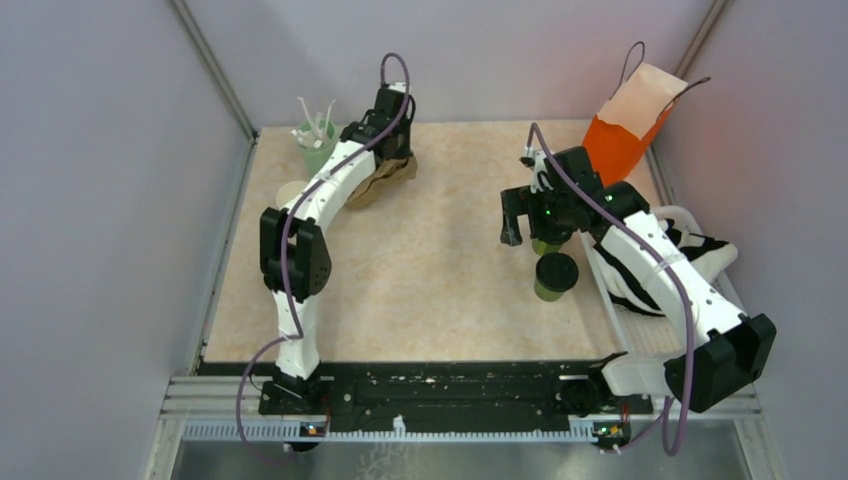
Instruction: Pack the takeout coffee
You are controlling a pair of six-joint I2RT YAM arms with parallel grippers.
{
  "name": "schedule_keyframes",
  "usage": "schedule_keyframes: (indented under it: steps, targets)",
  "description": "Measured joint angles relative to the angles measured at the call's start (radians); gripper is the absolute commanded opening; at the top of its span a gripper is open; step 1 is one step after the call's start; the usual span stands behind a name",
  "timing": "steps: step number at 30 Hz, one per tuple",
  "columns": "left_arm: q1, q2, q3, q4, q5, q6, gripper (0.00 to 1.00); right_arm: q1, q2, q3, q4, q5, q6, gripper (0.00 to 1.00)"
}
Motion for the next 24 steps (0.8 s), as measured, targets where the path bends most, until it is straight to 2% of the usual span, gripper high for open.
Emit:
schedule_keyframes:
  steps: [6,15,21,24]
  targets:
    - [-0.110,-0.017,0.061,-0.046,-0.282,0.138,0.00,0.000,-0.003,-0.007,0.005,0.003,-0.004,0.96]
    - [-0.202,0.067,0.202,-0.097,-0.446,0.297,0.00,0.000,-0.006,-0.021,0.016,0.002,-0.004,0.97]
    - [-0.234,0.096,0.205,-0.106,-0.573,0.400,0.00,0.000,-0.008,-0.028,0.014,0.002,-0.004,0.97]
    - [-0.229,0.097,0.228,-0.138,-0.526,0.360,0.00,0.000,-0.008,-0.028,0.014,0.000,-0.004,0.97]
